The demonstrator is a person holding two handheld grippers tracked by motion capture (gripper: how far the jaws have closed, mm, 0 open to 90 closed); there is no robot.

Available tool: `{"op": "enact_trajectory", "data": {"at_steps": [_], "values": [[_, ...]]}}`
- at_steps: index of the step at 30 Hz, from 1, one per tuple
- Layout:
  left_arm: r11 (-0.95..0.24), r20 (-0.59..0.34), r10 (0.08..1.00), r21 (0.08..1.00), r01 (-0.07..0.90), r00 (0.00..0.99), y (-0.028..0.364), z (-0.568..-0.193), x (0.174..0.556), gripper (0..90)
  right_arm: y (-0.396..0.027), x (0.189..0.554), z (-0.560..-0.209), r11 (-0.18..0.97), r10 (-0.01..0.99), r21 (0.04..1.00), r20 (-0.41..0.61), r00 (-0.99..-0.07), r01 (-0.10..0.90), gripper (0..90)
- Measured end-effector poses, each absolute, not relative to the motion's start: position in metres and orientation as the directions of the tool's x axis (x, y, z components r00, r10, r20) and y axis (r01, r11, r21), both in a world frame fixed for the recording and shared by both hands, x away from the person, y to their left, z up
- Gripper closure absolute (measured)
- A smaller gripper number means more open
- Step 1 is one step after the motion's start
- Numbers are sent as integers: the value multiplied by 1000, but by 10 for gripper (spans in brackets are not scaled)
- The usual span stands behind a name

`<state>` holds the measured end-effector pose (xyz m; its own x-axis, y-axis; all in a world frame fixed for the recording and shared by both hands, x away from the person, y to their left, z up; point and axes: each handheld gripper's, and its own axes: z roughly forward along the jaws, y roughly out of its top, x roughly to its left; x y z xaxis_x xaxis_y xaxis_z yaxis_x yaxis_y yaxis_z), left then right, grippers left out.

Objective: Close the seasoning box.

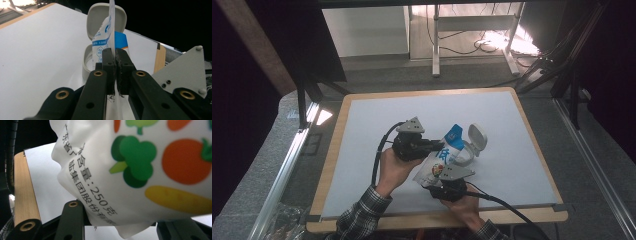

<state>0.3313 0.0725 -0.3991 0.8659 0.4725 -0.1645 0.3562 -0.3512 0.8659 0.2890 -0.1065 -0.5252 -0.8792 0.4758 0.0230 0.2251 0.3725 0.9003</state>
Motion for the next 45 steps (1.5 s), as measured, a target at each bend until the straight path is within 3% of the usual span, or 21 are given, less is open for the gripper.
{"op": "enact_trajectory", "data": {"at_steps": [45], "values": [[-415, -138, 467, 838, 355, 873, 46, -396, 352, 880, -111, 295, -513, 323, 413, 898, 148, -898, 297, 579]]}}
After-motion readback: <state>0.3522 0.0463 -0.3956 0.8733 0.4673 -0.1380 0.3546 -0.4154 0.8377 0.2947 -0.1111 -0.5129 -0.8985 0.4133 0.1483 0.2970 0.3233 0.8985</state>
